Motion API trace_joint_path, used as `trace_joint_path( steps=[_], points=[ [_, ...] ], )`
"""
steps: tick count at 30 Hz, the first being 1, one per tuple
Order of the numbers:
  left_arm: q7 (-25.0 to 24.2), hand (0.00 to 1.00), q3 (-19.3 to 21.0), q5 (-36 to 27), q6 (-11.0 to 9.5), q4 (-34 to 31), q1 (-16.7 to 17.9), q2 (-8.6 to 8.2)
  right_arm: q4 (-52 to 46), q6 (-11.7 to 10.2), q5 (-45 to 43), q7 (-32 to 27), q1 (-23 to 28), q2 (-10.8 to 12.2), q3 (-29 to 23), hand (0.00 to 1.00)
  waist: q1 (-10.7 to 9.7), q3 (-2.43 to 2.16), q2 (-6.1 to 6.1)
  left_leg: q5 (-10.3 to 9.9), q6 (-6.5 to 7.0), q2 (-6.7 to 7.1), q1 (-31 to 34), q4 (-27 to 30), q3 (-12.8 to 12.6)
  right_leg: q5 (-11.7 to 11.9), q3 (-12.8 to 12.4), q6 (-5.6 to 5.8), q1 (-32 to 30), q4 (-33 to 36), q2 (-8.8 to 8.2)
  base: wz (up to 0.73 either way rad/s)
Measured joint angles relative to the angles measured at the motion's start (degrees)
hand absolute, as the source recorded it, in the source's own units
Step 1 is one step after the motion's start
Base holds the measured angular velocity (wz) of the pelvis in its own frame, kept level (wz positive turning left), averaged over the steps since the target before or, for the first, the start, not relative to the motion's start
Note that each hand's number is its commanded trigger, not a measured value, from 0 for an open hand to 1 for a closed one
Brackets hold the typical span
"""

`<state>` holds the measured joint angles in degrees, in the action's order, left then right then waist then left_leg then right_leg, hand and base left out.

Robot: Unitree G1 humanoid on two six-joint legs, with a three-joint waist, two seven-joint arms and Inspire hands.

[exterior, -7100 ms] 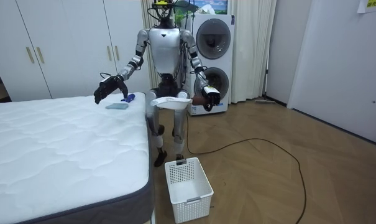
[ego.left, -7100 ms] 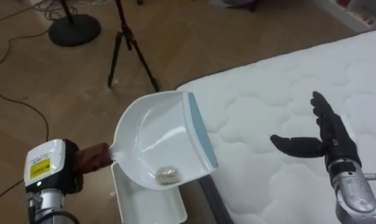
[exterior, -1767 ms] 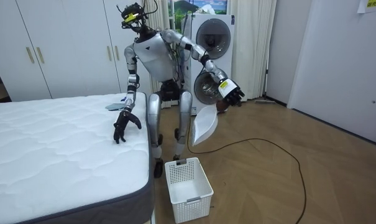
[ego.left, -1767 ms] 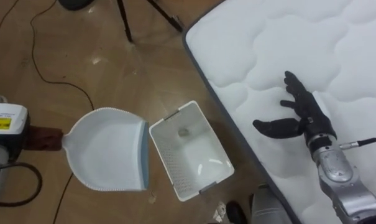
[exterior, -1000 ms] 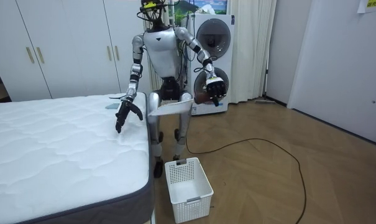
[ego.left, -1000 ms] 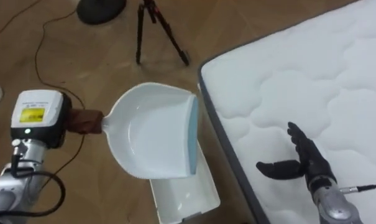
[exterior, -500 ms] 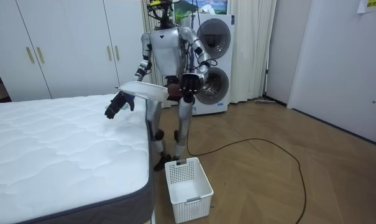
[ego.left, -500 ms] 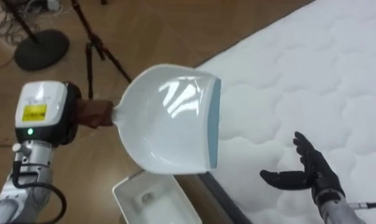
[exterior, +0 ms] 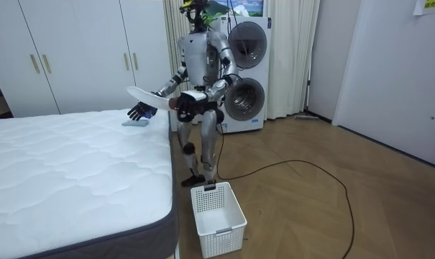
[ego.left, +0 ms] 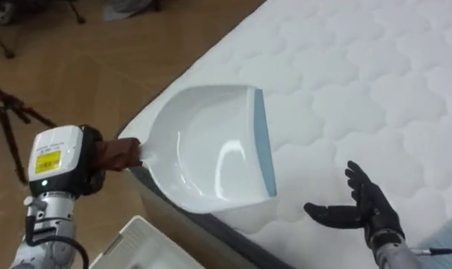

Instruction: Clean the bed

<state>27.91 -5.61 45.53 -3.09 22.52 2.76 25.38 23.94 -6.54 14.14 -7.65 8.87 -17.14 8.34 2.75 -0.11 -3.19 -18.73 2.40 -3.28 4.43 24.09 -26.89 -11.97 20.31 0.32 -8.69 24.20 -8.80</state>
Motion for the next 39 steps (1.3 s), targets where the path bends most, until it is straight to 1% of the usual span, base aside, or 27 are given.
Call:
trace_joint_path(
  steps=[1,2,3,4,5,6,7,8,9,10,11,12,13,14,15,18,19,22,24,25,26,27,29,32,34,37,39],
  points=[
    [-1.2,1.0,0.4,-0.1,1.2,0.0,0.0,0.05,-0.2,-0.6,-1.2,0.4,0.1,0.7,-0.3,0.0,-1.3,-0.19,-0.04,-0.5,0.44,-0.05,0.0,-0.3,0.8,0.2,0.5,0.2,0.0,0.3,0.29,-0.57],
    [-1.6,1.0,0.4,-0.1,1.5,0.0,0.0,0.05,-0.5,-1.0,-1.3,0.8,0.6,0.8,-0.3,0.0,-2.4,-0.3,0.1,-0.2,0.53,0.01,-0.2,-0.8,0.7,0.4,0.5,0.19,0.1,0.1,0.39,-0.29],
    [-2.4,1.0,0.3,0.0,1.5,-0.1,0.1,-0.23,-1.0,-1.4,-1.2,1.4,1.6,0.8,-1.1,0.0,-4.0,-0.31,0.19,0.6,1.29,0.0,-1.2,-2.2,0.0,0.9,0.0,0.21,0.3,-0.8,0.87,-0.3],
    [-3.2,1.0,0.3,-0.2,1.4,-1.1,1.0,-0.31,-1.0,-1.5,-1.2,1.5,2.0,0.8,-2.1,0.0,-4.5,-0.29,0.15,1.2,2.14,-0.02,-2.5,-3.8,-1.2,1.4,-1.4,-0.12,0.3,-1.3,1.64,-0.5],
    [-3.6,1.0,0.3,-0.3,1.4,-1.7,1.4,-0.32,-1.1,-1.5,-1.1,1.5,2.2,0.8,-2.6,0.0,-4.7,-0.24,0.08,1.4,2.02,-0.12,-3.1,-4.4,-1.7,1.7,-2.3,-0.4,0.3,-1.6,2.19,-0.83],
    [-3.8,1.0,0.2,-0.3,1.2,-2.7,2.3,-0.53,-1.3,-1.5,-1.1,1.4,2.7,0.5,-3.2,0.0,-4.8,-0.22,0.0,1.7,1.73,-0.17,-4.2,-5.2,-2.1,1.9,-4.3,-0.77,0.3,-2.1,3.23,-1.07],
    [-3.8,1.0,0.3,-1.1,1.2,-4.0,3.5,-0.9,-1.5,-1.5,-1.1,1.6,2.8,0.1,-3.3,0.0,-4.1,-0.27,-0.16,1.9,1.4,0.09,-5.3,-5.6,-1.2,2.3,-7.4,-1.25,-0.1,-2.7,4.71,-1.27],
    [-3.8,1.0,0.5,-1.1,1.1,-4.6,4.2,-1.13,-1.6,-1.5,-1.2,1.8,2.8,0.0,-3.3,0.0,-3.6,-0.25,-0.21,1.9,1.38,0.33,-5.6,-5.6,0.8,2.6,-9.3,-1.59,-0.4,-2.9,5.65,-1.75],
    [-3.8,1.0,1.3,-1.1,0.5,-5.6,5.8,-1.71,-1.7,-1.5,-1.4,2.8,2.7,-0.2,-3.3,0.0,-1.9,-0.26,-0.44,1.9,1.34,1.44,-5.9,-5.6,8.4,3.3,-12.8,-2.35,-0.7,-3.5,7.54,-1.87],
    [-3.9,1.0,1.7,-1.3,0.1,-5.7,6.9,-1.9,-2.2,-1.5,-2.2,3.6,2.7,-0.3,-3.0,0.0,-1.1,-0.33,-0.67,2.0,1.22,2.15,-6.2,-5.4,15.1,4.0,-15.6,-2.88,-0.2,-4.3,9.06,-1.66],
    [-3.9,1.0,1.8,-1.7,0.0,-5.7,7.3,-2.03,-2.5,-1.5,-2.4,3.7,2.7,-0.4,-2.9,0.0,-1.0,-0.37,-0.84,2.0,1.1,2.36,-6.3,-5.3,17.7,4.4,-16.4,-3.0,0.2,-4.8,9.58,-1.22],
    [-4.0,1.0,1.8,-2.9,-0.3,-5.7,7.9,-2.34,-2.9,-1.5,-2.3,3.8,2.7,-0.5,-3.0,0.0,-1.5,-0.33,-0.9,2.0,0.99,2.84,-6.7,-5.5,21.0,4.7,-18.6,-3.12,0.3,-4.9,10.47,-0.94],
    [-4.0,1.0,1.9,-4.0,-0.7,-5.7,8.4,-2.84,-3.0,-1.5,-2.1,3.8,2.7,-0.6,-3.0,0.0,-1.7,-0.34,-0.96,2.0,0.93,3.1,-7.5,-5.9,23.0,4.7,-20.8,-3.17,0.3,-4.8,11.37,-0.95],
    [-4.0,1.0,1.9,-4.5,-1.0,-5.7,8.5,-3.04,-3.0,-1.5,-1.8,3.7,2.7,-0.6,-3.0,0.0,-1.6,-0.31,-1.0,2.0,0.82,3.12,-8.0,-6.4,23.4,4.7,-21.7,-3.18,0.3,-4.5,11.8,-0.87],
    [-4.0,1.0,1.9,-5.1,-1.4,-5.7,8.6,-3.4,-3.0,-1.5,-1.4,3.7,2.7,-0.6,-3.0,0.0,-1.8,-0.26,-1.09,1.9,0.64,3.05,-8.8,-7.3,23.7,4.7,-23.0,-3.25,0.2,-4.5,12.55,-0.71],
    [-4.5,1.0,1.8,-7.0,-1.6,-5.5,8.7,-4.43,-3.0,-1.0,-0.7,4.2,2.8,-0.6,-2.9,0.0,-2.3,-0.14,-1.0,1.9,0.48,3.01,-11.1,-10.6,21.7,4.8,-24.9,-3.25,0.0,-4.4,13.97,-0.47],
    [-4.9,1.0,1.8,-8.0,-1.6,-5.3,8.7,-4.65,-3.0,-0.9,-1.0,4.7,2.8,-0.5,-2.9,0.0,-2.9,0.0,-0.79,1.9,0.46,3.02,-11.4,-10.8,21.1,4.8,-25.0,-3.25,0.0,-4.3,14.07,-0.21],
    [-5.2,1.0,1.8,-9.7,-1.6,-5.2,8.7,-4.64,-3.0,-0.8,-1.0,4.8,2.8,-0.5,-2.9,0.0,-4.0,0.42,-0.17,1.9,0.46,3.02,-11.6,-11.0,20.7,4.8,-25.4,-3.25,-0.2,-4.4,14.38,-0.08],
    [-6.0,1.0,1.8,-10.4,-1.6,-5.2,8.7,-4.65,-3.0,-0.5,-1.0,4.8,2.8,-0.4,-2.9,0.0,-4.4,0.47,0.1,1.9,0.46,3.0,-11.7,-11.2,20.7,4.8,-25.8,-3.23,-0.4,-4.5,14.35,-0.1],
    [-6.2,0.69,1.6,-10.5,-1.6,-5.2,8.7,-4.65,-3.0,0.0,-1.0,4.7,2.7,-0.4,-2.9,0.0,-4.5,0.45,0.22,1.9,0.46,2.99,-11.8,-11.4,20.7,4.8,-26.0,-3.22,-0.3,-4.5,14.36,-0.09],
    [-6.3,0.14,1.4,-10.9,-1.6,-5.2,8.7,-4.65,-3.0,0.3,-1.0,4.6,2.7,-0.4,-2.9,0.0,-4.5,0.46,0.25,1.9,0.47,3.0,-11.9,-11.4,20.7,4.8,-26.2,-3.22,-0.2,-4.6,14.4,-0.12],
    [-6.6,0.0,1.1,-11.6,-1.6,-5.2,8.7,-4.65,-3.0,0.4,-1.2,4.5,2.7,-0.2,-2.9,0.0,-4.5,0.46,0.25,1.9,0.47,3.02,-12.1,-11.4,20.4,4.8,-26.7,-3.18,-0.1,-4.6,14.55,-0.18],
    [-7.3,0.0,0.9,-12.3,-1.5,-5.1,8.7,-4.76,-3.0,0.4,-1.7,4.6,2.7,0.2,-2.9,0.0,-4.4,0.48,0.2,1.9,0.47,3.0,-12.7,-11.5,19.1,4.9,-28.0,-3.07,-0.1,-4.4,14.96,-0.27],
    [-7.8,0.0,0.9,-12.3,-1.5,-3.7,8.7,-4.92,-3.0,1.0,-3.2,4.8,2.7,1.0,-2.9,0.0,-4.6,0.49,0.17,1.9,0.47,3.09,-13.2,-11.6,18.6,4.9,-28.7,-3.06,0.0,-4.0,15.25,-0.22],
    [-8.6,0.0,1.0,-12.3,-1.4,-2.8,8.7,-5.1,-3.0,1.7,-3.4,5.4,2.7,1.6,-2.8,0.0,-4.7,0.53,0.26,1.9,0.48,3.07,-13.2,-12.0,17.4,4.9,-29.4,-2.95,-0.6,-3.5,15.46,-0.18],
    [-8.9,0.0,1.0,-12.3,-1.3,-2.7,8.6,-5.95,-3.0,2.5,-3.4,6.1,2.7,1.9,-2.9,0.0,-4.8,0.48,0.42,1.9,0.49,3.07,-12.8,-12.7,17.3,5.0,-29.5,-2.87,-1.4,-3.2,15.56,-0.08],
    [-8.9,0.0,1.0,-12.5,-1.3,-2.8,8.6,-6.44,-3.0,2.6,-3.4,6.7,2.7,2.0,-2.8,0.0,-4.5,0.44,0.53,1.9,0.5,3.13,-12.7,-13.0,17.1,5.1,-29.6,-2.74,-1.8,-3.4,15.87,-0.04]
  ],
)
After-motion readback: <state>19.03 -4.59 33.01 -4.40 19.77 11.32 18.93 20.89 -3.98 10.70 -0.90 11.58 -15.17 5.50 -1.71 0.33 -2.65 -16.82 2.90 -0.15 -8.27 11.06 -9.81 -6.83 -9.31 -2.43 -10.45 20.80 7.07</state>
